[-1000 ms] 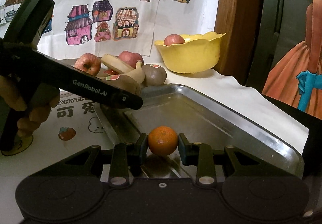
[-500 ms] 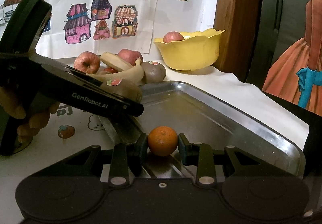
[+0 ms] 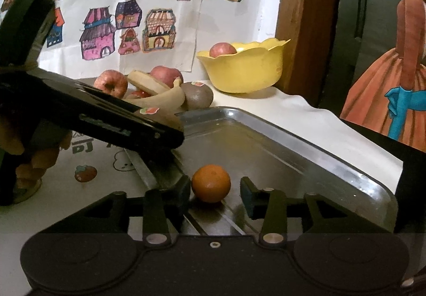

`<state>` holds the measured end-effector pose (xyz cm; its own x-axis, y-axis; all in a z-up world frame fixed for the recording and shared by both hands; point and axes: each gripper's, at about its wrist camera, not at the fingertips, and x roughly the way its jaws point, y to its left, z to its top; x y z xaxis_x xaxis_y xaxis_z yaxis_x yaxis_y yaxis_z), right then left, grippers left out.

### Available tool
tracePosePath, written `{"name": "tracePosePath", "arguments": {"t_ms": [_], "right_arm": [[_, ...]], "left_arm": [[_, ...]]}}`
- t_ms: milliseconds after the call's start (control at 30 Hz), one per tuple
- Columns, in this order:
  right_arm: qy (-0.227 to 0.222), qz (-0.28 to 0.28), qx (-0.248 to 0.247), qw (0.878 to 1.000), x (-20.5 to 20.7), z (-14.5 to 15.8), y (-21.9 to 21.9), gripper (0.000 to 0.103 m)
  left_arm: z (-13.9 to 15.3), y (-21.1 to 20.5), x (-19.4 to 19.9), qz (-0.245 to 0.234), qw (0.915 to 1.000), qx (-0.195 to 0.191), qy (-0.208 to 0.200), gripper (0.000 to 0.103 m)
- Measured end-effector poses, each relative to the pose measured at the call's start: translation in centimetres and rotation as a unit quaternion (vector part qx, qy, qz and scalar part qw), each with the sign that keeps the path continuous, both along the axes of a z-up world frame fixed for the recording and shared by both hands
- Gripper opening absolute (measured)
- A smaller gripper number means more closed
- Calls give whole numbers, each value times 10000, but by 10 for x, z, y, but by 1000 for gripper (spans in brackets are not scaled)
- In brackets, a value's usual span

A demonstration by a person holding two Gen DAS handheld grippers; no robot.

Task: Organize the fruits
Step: 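Carry the orange into the metal tray and open the right gripper while the left carries the kiwi, then lower the kiwi into the metal tray and open the left gripper, then move both tools back toward the fruit pile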

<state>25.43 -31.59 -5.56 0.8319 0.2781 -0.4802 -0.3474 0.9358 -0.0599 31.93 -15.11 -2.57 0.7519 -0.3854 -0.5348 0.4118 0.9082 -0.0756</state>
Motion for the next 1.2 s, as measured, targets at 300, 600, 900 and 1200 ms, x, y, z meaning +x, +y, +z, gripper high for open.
{"name": "tracePosePath", "arguments": {"t_ms": [300, 600, 900, 1200], "right_arm": [[-486, 81, -125, 9987, -44, 40, 17, 85], [-552, 438, 308, 9970, -107, 91, 52, 102], [-642, 1095, -66, 9919, -158, 109, 120, 102], [-260, 1611, -443, 9856, -143, 96, 171, 102]], "left_arm": [[32, 39, -36, 318, 9982, -318, -390, 102], [66, 110, -92, 778, 9931, -524, -707, 103], [77, 180, -148, 1110, 9898, -224, -868, 103], [58, 228, -158, 1350, 9887, 107, -637, 103]]}}
